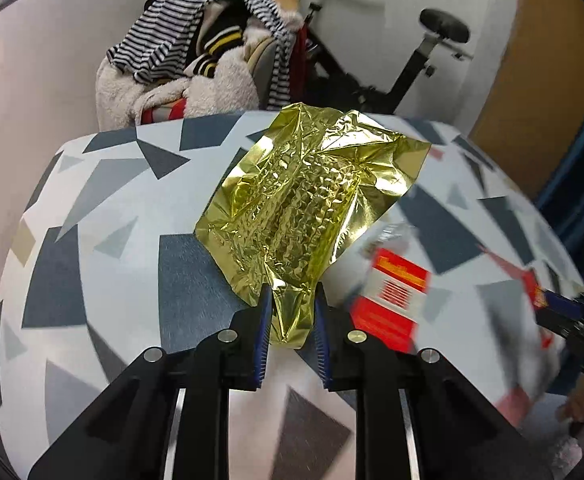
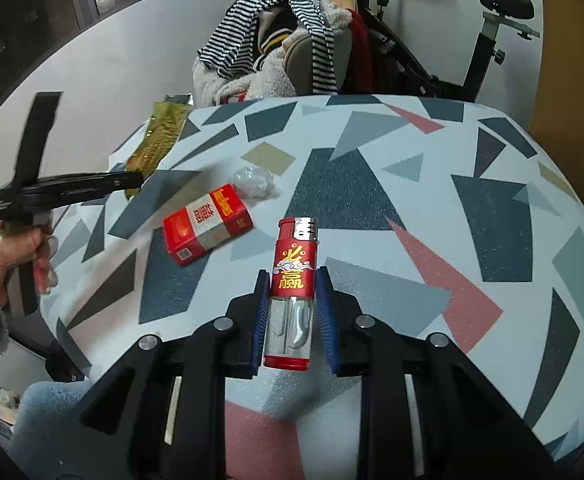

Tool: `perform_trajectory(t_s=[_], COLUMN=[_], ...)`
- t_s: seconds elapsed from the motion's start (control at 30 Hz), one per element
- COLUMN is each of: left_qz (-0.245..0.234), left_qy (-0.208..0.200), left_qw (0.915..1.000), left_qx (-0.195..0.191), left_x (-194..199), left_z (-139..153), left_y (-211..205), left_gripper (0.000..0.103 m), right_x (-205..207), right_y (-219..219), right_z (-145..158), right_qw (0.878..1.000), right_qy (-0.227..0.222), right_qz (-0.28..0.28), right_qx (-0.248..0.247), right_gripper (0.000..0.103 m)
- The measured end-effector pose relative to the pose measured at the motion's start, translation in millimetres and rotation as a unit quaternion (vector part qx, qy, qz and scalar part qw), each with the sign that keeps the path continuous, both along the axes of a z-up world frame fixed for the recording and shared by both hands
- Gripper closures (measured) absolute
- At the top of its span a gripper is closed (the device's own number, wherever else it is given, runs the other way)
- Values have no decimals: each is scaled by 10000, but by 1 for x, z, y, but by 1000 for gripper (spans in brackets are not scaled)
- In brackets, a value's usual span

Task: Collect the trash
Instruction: 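Carry the gold wrapper and red lighter down over the brown bin, then open the left tool to drop the gold wrapper while the right holds the lighter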

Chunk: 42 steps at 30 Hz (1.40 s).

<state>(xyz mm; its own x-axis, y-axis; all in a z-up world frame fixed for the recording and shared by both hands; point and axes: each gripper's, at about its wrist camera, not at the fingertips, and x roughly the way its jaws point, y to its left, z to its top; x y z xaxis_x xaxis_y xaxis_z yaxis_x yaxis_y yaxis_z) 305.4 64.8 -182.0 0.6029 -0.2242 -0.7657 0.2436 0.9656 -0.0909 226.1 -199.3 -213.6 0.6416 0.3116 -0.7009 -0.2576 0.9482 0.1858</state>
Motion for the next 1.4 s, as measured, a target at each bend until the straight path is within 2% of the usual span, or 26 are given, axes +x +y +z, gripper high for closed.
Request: perform_trajectory(t_s=[0.13,0.3,0.53,0.77,1.1,1.33,1.4], left_qz=[-142,-206,-258,-421,-707,-658,-678], left_qy=[-135,-205,-170,-24,326,445,530], left_qw=[9997,9990,9973,9975,9955,9955,9947], left_qx=[-163,-354,-660,-572,-533,-517,-560], left_x=[-46,-108,-192,-257,-311,-315,-313], left_z=[17,22,18,-1,-37,-47,-50], left_y=[-4,-8,-18,-38,-58,-57,-56], left_gripper=[84,84,84,84,83,83,80], right_x=[-14,-35,-74,-109,-146,-150,-151], right_y=[1,4,7,4,-8,-10,-10], right_z=[10,20,29,32,36,29,26], right_qw=[10000,9998,9996,9992,9991,9992,9991], right_qy=[-83,-150,-219,-269,-329,-245,-222], right_qz=[46,113,188,174,94,67,83], right_qx=[32,39,65,219,245,323,343], right_gripper=[77,77,77,77,77,77,77])
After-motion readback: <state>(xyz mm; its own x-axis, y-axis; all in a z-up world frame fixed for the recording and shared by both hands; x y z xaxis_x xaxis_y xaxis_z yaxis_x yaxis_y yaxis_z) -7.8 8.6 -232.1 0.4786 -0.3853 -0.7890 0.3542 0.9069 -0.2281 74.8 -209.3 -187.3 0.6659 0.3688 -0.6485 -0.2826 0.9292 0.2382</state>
